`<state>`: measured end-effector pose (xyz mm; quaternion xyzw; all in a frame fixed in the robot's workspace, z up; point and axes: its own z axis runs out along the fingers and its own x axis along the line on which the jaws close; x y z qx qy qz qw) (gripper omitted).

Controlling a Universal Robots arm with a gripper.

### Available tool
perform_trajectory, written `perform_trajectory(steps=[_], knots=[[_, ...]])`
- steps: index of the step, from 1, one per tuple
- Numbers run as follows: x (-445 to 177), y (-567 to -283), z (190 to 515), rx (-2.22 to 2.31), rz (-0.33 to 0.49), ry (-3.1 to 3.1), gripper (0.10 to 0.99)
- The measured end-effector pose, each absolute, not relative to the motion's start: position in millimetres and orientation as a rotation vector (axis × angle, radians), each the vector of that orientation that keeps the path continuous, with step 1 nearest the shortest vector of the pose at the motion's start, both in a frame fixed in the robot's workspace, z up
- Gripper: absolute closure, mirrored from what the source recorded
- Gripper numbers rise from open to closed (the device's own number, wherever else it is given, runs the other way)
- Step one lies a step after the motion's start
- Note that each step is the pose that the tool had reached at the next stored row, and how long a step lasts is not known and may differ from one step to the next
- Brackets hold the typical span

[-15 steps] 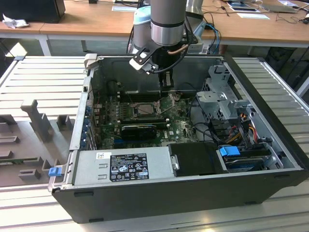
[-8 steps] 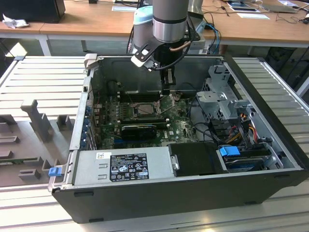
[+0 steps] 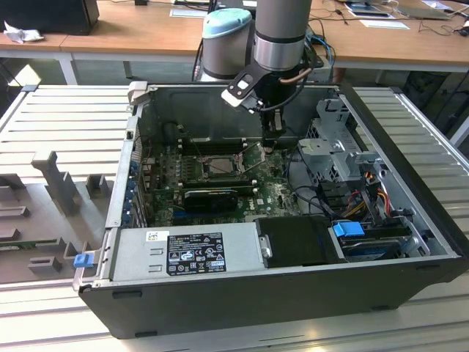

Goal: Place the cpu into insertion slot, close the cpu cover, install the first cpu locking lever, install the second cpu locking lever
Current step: 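Close the cpu cover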

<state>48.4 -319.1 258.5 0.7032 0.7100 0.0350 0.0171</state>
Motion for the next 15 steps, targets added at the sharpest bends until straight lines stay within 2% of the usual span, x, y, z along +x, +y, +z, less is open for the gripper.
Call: perform_trajectory(steps=[8, 12, 15], knots=[[63.2, -319.0, 246.3, 2.183, 0.104, 2.212, 0.980], [63.2, -319.0, 245.2, 2.205, 0.059, 2.234, 0.980], [62.0, -319.0, 244.7, 2.206, 0.056, 2.236, 0.980]])
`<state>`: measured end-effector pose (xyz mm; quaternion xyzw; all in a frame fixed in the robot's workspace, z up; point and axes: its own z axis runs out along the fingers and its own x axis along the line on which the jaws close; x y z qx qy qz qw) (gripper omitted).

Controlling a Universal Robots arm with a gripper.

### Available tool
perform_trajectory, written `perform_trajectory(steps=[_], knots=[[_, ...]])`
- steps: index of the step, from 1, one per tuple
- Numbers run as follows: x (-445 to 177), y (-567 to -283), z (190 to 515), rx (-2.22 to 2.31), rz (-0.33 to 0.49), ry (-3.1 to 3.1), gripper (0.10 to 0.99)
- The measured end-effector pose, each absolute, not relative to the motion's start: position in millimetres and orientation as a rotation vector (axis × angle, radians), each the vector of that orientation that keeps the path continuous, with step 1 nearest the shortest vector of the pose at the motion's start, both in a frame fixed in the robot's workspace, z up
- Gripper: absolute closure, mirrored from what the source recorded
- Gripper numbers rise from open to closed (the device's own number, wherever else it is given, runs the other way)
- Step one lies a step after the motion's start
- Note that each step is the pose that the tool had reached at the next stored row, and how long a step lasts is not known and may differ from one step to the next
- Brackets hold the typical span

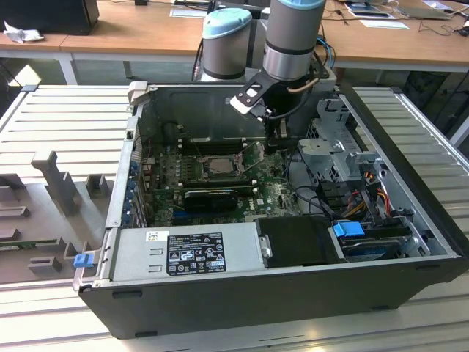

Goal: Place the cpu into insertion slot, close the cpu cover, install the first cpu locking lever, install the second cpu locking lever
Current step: 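Close the cpu cover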

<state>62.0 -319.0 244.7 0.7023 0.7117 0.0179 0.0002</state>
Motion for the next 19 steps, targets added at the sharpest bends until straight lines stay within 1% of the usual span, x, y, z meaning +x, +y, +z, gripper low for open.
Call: perform_trajectory(steps=[19], knots=[[42.0, -319.0, 244.4, 2.206, 0.056, 2.236, 0.980]])
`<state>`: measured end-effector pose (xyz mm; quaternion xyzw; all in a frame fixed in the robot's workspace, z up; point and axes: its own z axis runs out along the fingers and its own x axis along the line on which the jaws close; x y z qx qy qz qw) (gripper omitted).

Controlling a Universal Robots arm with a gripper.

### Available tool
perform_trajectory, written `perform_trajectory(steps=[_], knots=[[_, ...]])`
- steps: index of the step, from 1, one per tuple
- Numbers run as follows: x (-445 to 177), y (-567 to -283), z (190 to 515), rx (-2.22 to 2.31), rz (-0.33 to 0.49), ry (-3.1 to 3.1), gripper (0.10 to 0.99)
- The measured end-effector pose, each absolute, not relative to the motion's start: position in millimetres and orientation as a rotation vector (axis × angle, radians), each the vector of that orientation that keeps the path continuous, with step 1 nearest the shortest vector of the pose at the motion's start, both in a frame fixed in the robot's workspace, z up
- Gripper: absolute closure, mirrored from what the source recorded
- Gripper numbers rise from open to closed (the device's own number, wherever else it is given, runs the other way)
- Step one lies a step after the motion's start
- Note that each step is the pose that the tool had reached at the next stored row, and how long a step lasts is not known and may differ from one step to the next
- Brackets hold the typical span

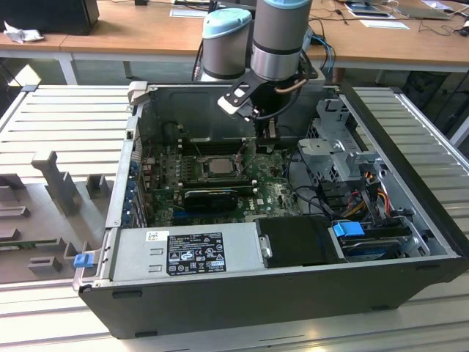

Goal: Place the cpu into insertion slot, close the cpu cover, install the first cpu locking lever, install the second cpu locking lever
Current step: 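Close the cpu cover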

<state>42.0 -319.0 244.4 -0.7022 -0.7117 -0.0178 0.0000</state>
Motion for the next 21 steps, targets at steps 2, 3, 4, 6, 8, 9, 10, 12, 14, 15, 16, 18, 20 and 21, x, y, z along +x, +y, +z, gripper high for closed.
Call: perform_trajectory(steps=[2, 3, 4, 6, 8, 9, 10, 12, 14, 15, 16, 18, 20, 21], knots=[[40.7, -319.0, 244.4, -2.206, -0.056, -2.236, 0.980], [40.2, -319.0, 244.4, -2.206, -0.056, -2.236, 0.980], [39.2, -319.0, 244.4, -2.206, -0.056, -2.236, 0.980], [37.1, -319.0, 244.4, -2.206, -0.056, -2.236, 0.980], [35.8, -319.0, 244.4, -2.206, -0.056, -2.236, 0.980], [35.2, -319.0, 244.4, -2.206, -0.056, -2.236, 0.980], [34.7, -319.0, 244.4, -2.206, -0.056, -2.236, 0.980], [33.5, -319.0, 244.4, -2.206, -0.056, -2.236, 0.980], [32.4, -319.0, 244.4, -2.206, -0.056, -2.236, 0.980], [31.5, -319.0, 244.4, -2.206, -0.056, -2.236, 0.980], [30.8, -319.0, 244.4, -2.206, -0.056, -2.236, 0.980], [29.5, -319.0, 244.4, -2.206, -0.056, -2.236, 0.980], [26.3, -319.0, 244.4, -2.206, -0.056, -2.236, 0.980], [24.2, -319.0, 244.4, -2.206, -0.056, -2.236, 0.980]])
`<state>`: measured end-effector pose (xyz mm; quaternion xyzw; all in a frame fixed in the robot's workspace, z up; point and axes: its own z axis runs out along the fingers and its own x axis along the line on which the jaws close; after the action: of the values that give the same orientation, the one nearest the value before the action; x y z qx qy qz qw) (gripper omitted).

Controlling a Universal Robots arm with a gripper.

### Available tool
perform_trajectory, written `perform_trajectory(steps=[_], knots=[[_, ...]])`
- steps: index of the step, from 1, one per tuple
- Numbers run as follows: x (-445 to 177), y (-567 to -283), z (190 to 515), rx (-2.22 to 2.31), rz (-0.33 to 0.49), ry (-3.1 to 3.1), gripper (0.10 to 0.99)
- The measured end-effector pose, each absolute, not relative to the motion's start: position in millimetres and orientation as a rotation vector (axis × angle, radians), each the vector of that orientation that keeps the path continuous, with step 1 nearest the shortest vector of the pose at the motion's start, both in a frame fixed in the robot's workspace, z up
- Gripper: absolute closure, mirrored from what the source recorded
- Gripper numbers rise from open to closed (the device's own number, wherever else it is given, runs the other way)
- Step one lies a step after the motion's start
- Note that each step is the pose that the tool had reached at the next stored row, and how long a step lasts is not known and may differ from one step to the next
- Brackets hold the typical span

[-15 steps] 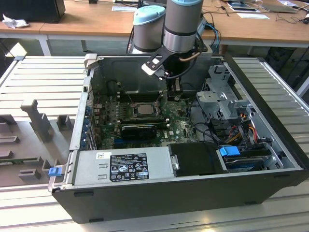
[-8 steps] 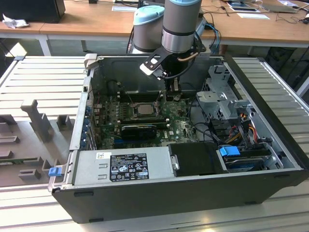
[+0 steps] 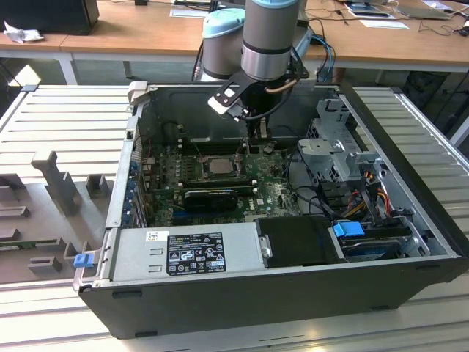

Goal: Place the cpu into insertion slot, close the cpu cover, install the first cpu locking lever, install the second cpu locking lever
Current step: 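Close the cpu cover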

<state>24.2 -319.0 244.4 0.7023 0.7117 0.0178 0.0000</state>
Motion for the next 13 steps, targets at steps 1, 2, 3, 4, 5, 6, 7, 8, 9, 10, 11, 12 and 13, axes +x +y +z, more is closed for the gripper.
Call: perform_trajectory(steps=[1, 2, 3, 4, 5, 6, 7, 8, 9, 10, 11, 12, 13], knots=[[22.1, -319.0, 244.4, 2.206, 0.056, 2.236, 0.980], [20.6, -319.0, 244.4, 2.206, 0.056, 2.236, 0.980], [20.3, -319.0, 244.4, 2.206, 0.056, 2.236, 0.980], [19.7, -319.0, 244.4, 2.206, 0.056, 2.236, 0.980], [18.9, -319.0, 244.4, 2.206, 0.056, 2.236, 0.980], [18.0, -319.0, 244.4, 2.206, 0.056, 2.236, 0.980], [17.4, -319.0, 244.4, 2.206, 0.056, 2.236, 0.980], [16.8, -319.0, 244.4, 2.206, 0.056, 2.236, 0.980], [15.8, -319.0, 244.4, 2.206, 0.056, 2.236, 0.980], [15.1, -319.0, 244.4, 2.206, 0.056, 2.236, 0.980], [14.1, -319.0, 244.4, 2.206, 0.056, 2.236, 0.980], [12.9, -319.0, 244.4, 2.206, 0.056, 2.236, 0.980], [11.6, -319.0, 244.4, 2.206, 0.056, 2.236, 0.980]])
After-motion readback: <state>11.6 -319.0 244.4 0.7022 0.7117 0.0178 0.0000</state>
